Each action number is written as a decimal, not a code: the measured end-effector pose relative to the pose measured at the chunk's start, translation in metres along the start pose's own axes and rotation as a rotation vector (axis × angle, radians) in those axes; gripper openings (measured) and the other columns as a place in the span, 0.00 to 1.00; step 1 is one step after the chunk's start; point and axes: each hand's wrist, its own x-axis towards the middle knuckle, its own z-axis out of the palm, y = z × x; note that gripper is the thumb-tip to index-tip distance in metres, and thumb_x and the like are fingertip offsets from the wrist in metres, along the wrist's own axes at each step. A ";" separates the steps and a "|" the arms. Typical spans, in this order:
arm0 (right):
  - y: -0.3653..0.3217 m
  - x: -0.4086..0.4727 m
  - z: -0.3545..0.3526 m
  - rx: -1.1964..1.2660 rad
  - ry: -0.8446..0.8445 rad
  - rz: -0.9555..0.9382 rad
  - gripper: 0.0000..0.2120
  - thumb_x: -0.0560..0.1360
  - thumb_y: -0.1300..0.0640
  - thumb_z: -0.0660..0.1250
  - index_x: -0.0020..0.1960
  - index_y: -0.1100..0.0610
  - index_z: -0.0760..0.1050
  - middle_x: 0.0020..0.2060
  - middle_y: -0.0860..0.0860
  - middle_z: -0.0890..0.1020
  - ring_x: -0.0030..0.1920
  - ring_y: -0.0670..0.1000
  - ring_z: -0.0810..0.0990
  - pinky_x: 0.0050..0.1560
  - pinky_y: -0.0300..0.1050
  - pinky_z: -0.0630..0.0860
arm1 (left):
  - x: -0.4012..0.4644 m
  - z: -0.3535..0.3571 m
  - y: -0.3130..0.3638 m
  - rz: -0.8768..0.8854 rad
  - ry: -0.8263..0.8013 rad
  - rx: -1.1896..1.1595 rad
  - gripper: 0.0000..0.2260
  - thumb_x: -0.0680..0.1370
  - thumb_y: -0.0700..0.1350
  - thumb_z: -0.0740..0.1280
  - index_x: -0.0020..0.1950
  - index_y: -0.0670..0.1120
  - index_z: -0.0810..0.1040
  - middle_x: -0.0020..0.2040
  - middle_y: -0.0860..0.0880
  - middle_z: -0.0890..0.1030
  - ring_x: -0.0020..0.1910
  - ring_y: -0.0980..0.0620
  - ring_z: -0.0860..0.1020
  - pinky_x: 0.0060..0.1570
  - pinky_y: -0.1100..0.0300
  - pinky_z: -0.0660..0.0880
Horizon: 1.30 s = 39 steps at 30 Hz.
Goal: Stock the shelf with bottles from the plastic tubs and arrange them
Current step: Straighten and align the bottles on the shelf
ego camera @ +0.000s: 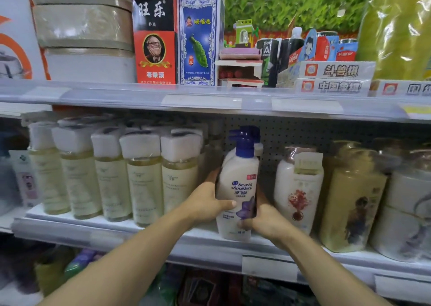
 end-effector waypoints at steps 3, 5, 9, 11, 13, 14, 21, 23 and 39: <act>0.004 0.003 0.000 -0.028 -0.013 -0.051 0.40 0.67 0.71 0.72 0.70 0.49 0.58 0.55 0.45 0.76 0.60 0.49 0.75 0.63 0.46 0.72 | -0.002 0.004 -0.003 0.019 0.044 0.017 0.32 0.73 0.38 0.72 0.73 0.47 0.62 0.60 0.48 0.79 0.58 0.52 0.78 0.47 0.65 0.74; 0.005 0.006 0.002 -0.039 -0.030 -0.069 0.38 0.68 0.71 0.71 0.68 0.47 0.58 0.52 0.43 0.75 0.60 0.51 0.75 0.63 0.48 0.73 | -0.004 0.004 -0.004 0.014 0.071 0.023 0.30 0.74 0.37 0.71 0.72 0.47 0.63 0.59 0.48 0.79 0.57 0.52 0.78 0.48 0.64 0.74; 0.006 0.014 0.009 -0.061 -0.060 -0.077 0.32 0.69 0.70 0.70 0.60 0.42 0.60 0.51 0.45 0.76 0.59 0.52 0.76 0.64 0.53 0.73 | -0.008 0.001 -0.002 -0.021 0.104 0.050 0.26 0.75 0.37 0.69 0.71 0.45 0.64 0.60 0.47 0.79 0.58 0.50 0.77 0.55 0.56 0.75; 0.007 0.016 0.010 -0.063 -0.057 -0.108 0.35 0.69 0.69 0.71 0.60 0.41 0.56 0.54 0.46 0.76 0.60 0.52 0.76 0.65 0.53 0.73 | -0.010 0.001 -0.001 -0.043 0.118 0.061 0.25 0.76 0.37 0.68 0.70 0.45 0.65 0.61 0.47 0.79 0.60 0.49 0.77 0.58 0.55 0.74; 0.009 0.018 0.010 -0.061 -0.063 -0.142 0.40 0.68 0.68 0.72 0.67 0.43 0.54 0.60 0.47 0.74 0.62 0.50 0.75 0.66 0.51 0.72 | -0.011 0.002 0.001 -0.063 0.133 0.065 0.22 0.76 0.37 0.67 0.69 0.44 0.66 0.61 0.46 0.78 0.59 0.50 0.76 0.56 0.56 0.74; 0.011 0.019 0.010 -0.057 -0.067 -0.156 0.42 0.68 0.68 0.72 0.70 0.45 0.52 0.62 0.48 0.73 0.62 0.49 0.75 0.66 0.51 0.72 | -0.012 0.002 0.001 -0.069 0.140 0.064 0.21 0.77 0.37 0.67 0.68 0.43 0.66 0.60 0.46 0.78 0.57 0.50 0.76 0.54 0.58 0.74; 0.015 0.024 0.014 -0.063 -0.043 -0.152 0.50 0.66 0.65 0.74 0.76 0.48 0.45 0.66 0.49 0.72 0.63 0.48 0.74 0.65 0.50 0.72 | -0.017 0.000 0.006 -0.089 0.150 0.057 0.19 0.77 0.36 0.66 0.67 0.42 0.65 0.58 0.47 0.78 0.53 0.52 0.75 0.40 0.69 0.72; 0.014 0.022 0.014 -0.063 -0.038 -0.145 0.49 0.67 0.65 0.74 0.76 0.49 0.46 0.66 0.48 0.72 0.63 0.48 0.74 0.66 0.49 0.71 | -0.018 0.000 0.006 -0.098 0.152 0.079 0.18 0.78 0.37 0.66 0.66 0.43 0.66 0.58 0.48 0.77 0.53 0.53 0.75 0.40 0.69 0.73; -0.004 0.018 0.012 0.148 0.310 0.054 0.27 0.80 0.67 0.53 0.77 0.53 0.52 0.71 0.55 0.67 0.70 0.56 0.66 0.69 0.51 0.64 | -0.043 -0.009 -0.005 0.086 0.311 0.482 0.29 0.74 0.44 0.72 0.71 0.48 0.62 0.62 0.49 0.78 0.60 0.50 0.77 0.57 0.56 0.76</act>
